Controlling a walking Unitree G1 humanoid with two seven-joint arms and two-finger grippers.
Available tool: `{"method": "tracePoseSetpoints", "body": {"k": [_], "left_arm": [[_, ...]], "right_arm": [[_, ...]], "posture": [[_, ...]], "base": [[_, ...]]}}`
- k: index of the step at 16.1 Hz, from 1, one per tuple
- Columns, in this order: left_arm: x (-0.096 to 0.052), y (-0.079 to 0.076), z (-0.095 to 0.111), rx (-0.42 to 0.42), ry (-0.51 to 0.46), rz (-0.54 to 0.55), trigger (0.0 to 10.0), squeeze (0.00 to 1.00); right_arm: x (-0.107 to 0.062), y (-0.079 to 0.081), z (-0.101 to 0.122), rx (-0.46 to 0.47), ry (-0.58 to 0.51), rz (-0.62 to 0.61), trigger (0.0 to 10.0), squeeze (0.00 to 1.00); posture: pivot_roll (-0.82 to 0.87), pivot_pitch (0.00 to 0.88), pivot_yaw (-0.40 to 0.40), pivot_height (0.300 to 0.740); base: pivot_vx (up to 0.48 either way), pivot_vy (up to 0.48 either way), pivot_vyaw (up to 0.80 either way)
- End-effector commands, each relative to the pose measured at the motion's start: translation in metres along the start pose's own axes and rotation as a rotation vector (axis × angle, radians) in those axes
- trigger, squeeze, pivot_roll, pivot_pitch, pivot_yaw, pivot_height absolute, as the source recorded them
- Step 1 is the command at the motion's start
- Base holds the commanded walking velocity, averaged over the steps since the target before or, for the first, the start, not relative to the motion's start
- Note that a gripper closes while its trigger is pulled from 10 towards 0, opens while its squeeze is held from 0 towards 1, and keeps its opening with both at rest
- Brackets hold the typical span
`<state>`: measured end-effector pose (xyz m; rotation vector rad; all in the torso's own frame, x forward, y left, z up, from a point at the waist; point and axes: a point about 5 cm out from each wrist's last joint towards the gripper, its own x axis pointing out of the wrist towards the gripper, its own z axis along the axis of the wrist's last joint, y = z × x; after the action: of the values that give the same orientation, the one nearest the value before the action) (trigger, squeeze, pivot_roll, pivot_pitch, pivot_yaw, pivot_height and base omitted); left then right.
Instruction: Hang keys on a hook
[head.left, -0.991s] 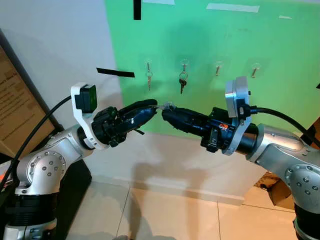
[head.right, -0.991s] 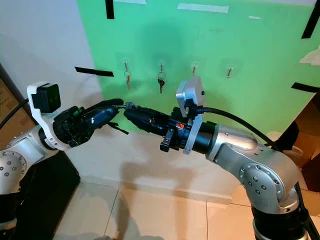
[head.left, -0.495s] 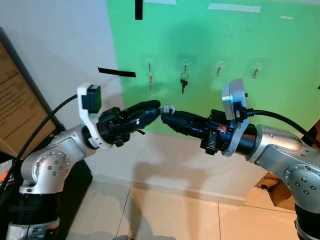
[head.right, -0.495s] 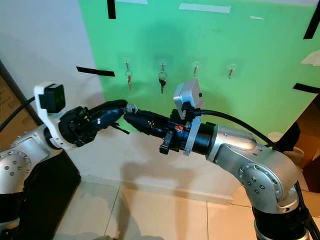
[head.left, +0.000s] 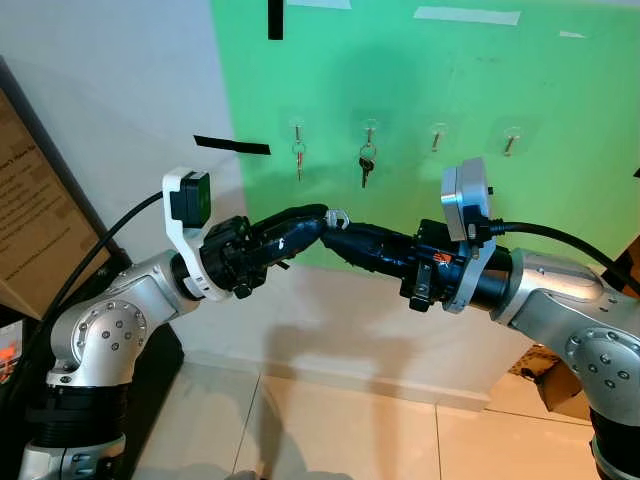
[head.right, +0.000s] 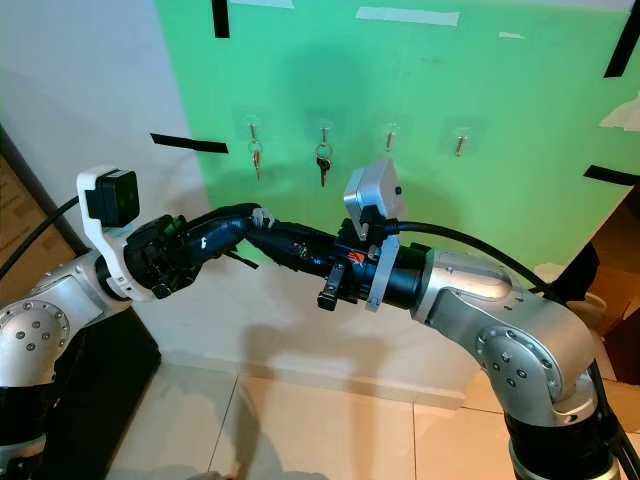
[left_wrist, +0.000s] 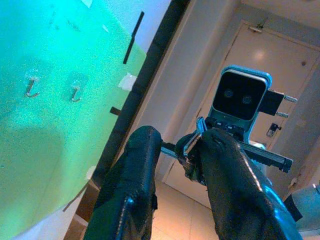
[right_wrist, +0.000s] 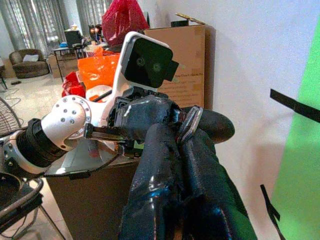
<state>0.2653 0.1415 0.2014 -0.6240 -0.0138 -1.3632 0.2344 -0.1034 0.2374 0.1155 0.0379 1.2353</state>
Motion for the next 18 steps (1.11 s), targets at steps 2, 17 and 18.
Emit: {"method": "tracePoseSetpoints", "body": {"k": [2,17,18], "left_arm": [[0.0058,-0.0013,0.0011,-0.006,0.013,-0.017,0.0,0.0],[0.0036,0.0006,0.0058,-0.032,-0.028,-0.011,0.0,0.0],[0.0034,0.0007,0.0057,-0.03,-0.026,-0.01,0.0,0.0]], "right_arm": [[0.0044,0.0026,0.0065,-0.045,-0.01,0.044,0.0,0.0],[0.0046,0.0011,0.0083,-0.084,-0.003,0.057,0.2,0.0],[0.0048,0.0007,0.0087,-0.092,-0.003,0.056,2.9,0.0]], "posture": [[-0.15,0.0,0.038,0.74],[-0.14,0.0,0.041,0.74],[-0.14,0.0,0.041,0.74]], "base": [[0.0,0.0,0.0],[0.0,0.0,0.0],[0.0,0.0,0.0]]}}
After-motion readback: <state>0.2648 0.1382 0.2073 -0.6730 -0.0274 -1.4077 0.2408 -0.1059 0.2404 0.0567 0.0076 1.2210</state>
